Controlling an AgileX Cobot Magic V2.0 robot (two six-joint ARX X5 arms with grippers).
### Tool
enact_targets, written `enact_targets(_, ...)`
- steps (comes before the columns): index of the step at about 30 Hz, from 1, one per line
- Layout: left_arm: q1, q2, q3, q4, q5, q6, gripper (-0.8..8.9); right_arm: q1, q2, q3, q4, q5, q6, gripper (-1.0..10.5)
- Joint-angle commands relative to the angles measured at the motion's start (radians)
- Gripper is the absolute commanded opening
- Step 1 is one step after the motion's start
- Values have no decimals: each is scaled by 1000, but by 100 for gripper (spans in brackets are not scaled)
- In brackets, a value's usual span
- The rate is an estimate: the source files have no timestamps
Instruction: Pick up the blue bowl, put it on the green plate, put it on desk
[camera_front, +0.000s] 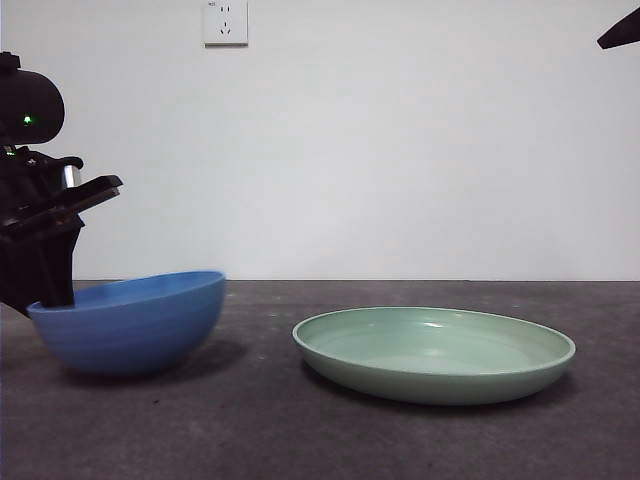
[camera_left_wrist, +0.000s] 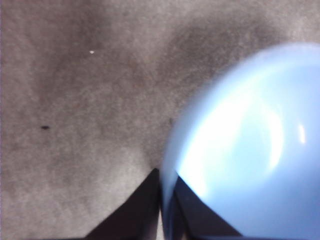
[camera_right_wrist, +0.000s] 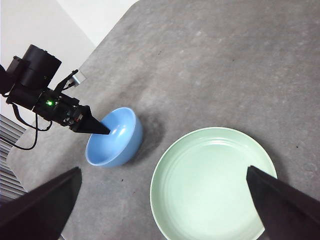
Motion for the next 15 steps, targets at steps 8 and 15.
enact_targets(8, -31, 16, 162, -114, 0, -7, 8, -5, -16, 20, -68, 27, -12, 536)
enact_targets(15, -132, 17, 307, -170, -1, -66, 9, -10, -79, 22, -101, 84, -29, 536)
